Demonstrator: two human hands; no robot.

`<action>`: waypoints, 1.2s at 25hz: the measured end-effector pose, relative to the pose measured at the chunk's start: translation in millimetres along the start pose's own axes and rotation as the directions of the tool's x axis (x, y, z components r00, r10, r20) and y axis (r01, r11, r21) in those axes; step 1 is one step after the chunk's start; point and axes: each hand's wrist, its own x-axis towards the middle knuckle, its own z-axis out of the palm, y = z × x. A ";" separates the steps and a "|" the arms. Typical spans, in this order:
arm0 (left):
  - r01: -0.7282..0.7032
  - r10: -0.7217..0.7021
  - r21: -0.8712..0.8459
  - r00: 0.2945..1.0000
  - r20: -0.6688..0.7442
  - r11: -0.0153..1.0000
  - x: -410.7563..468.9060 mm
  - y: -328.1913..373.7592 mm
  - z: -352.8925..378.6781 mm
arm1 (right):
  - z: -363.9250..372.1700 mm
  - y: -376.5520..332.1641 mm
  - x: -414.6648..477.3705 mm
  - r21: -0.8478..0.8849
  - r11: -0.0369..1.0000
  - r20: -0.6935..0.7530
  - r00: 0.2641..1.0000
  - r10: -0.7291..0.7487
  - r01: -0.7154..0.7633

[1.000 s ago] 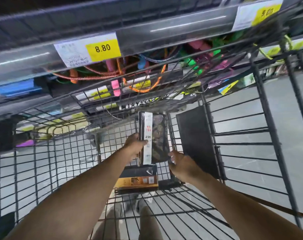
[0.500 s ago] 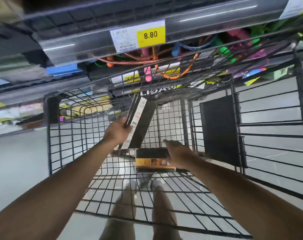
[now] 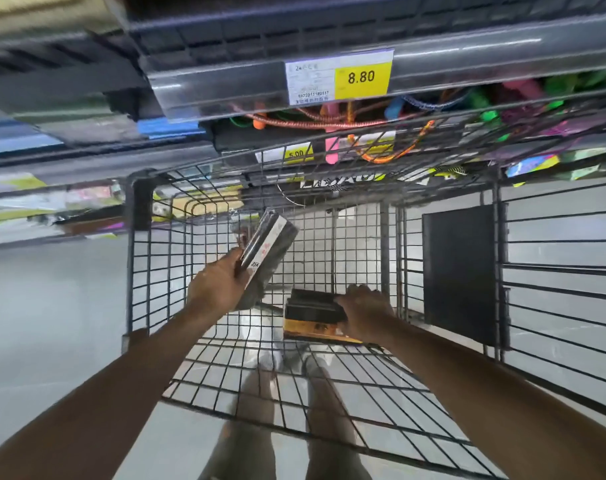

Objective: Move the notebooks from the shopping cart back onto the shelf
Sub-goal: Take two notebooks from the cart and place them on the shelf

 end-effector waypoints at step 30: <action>0.040 -0.037 0.131 0.999 -0.022 0.991 -73.9 28.3 -62.1 | -81.0 2.5 -86.1 0.166 0.978 -0.222 0.961 0.164 -0.128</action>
